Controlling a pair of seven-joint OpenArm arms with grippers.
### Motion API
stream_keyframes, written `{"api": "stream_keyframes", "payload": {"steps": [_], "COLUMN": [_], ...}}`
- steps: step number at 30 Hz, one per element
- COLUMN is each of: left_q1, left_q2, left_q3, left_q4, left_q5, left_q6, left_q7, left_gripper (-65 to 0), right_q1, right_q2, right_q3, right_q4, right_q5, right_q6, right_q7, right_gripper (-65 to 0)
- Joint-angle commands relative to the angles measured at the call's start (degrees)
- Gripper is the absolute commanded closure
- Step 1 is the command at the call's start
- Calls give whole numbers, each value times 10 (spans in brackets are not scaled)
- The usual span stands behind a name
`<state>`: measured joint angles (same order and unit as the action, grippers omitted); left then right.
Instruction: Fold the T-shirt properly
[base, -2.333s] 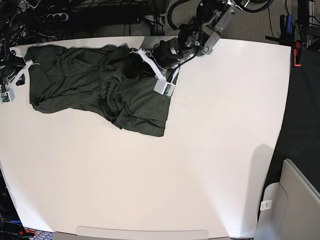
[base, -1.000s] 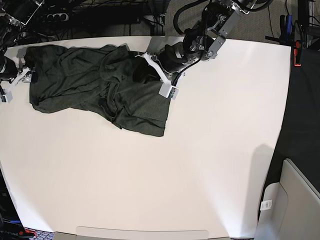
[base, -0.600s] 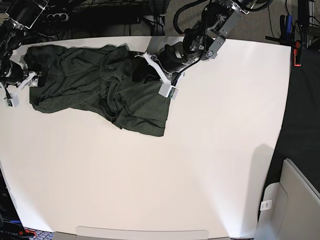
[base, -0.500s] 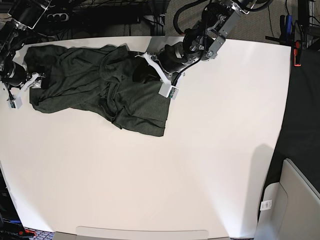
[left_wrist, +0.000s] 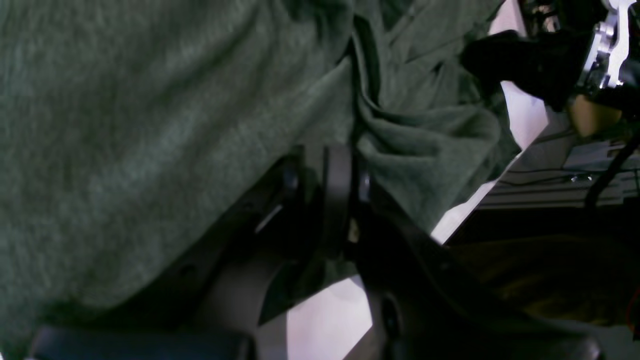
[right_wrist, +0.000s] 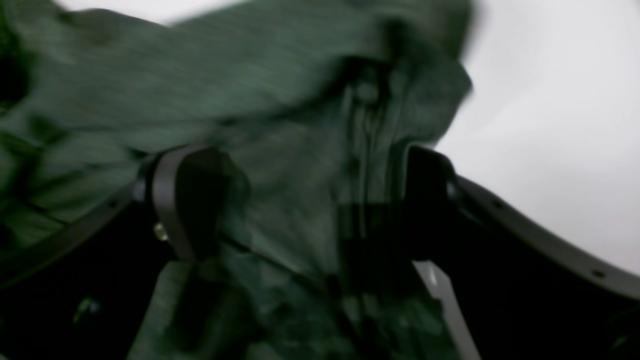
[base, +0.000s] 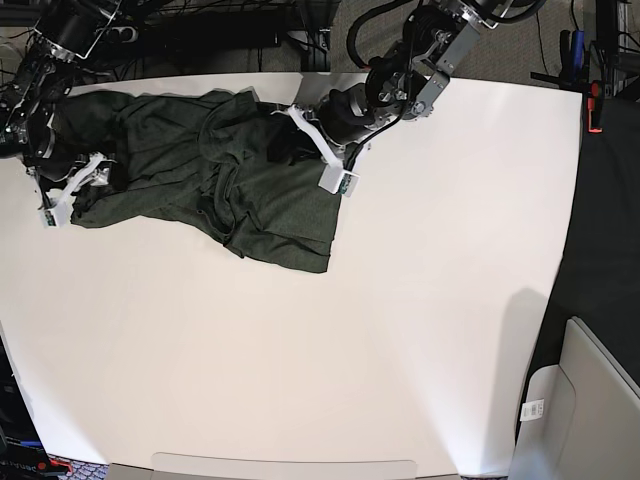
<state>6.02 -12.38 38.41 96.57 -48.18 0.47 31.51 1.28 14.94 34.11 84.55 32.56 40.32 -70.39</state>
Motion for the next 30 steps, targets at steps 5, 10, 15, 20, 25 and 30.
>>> {"api": "stream_keyframes", "payload": {"steps": [5,10,15,20,25,30], "left_q1": [-7,-7,-8,-16,-19,-19], "left_q2": [1,1,1,1,1,2], "left_q3": [0,0,-1,-1,-1,-1], "left_q4": [11,11,11,11,11,11], "left_q5": [-6,-6,-6,-6,-6,-6], "left_q6": [-7,-7,-7,-7,-7,-7], "left_q7": [-9,-9,-10,-10,-10,-10], "left_gripper": [-61,-61,-61,-61,-61,-61], "right_q1": [-23,-25,-35,-51,-59,-58], "right_q2": [-21,-17,-4,16,30,17], "right_q3": [-14,-18,-18,-16,-15,-17], "right_q4": [-8,-5,-5,-4,4,4], "right_q5": [19,46,51,77,86,85], "right_q6": [-3,-3,-3,-3,-3,-3], "right_q7": [-73,-96,-96,-96,-96,-96], "right_gripper": [-531,-531,-530,-530,-530,-529]}}
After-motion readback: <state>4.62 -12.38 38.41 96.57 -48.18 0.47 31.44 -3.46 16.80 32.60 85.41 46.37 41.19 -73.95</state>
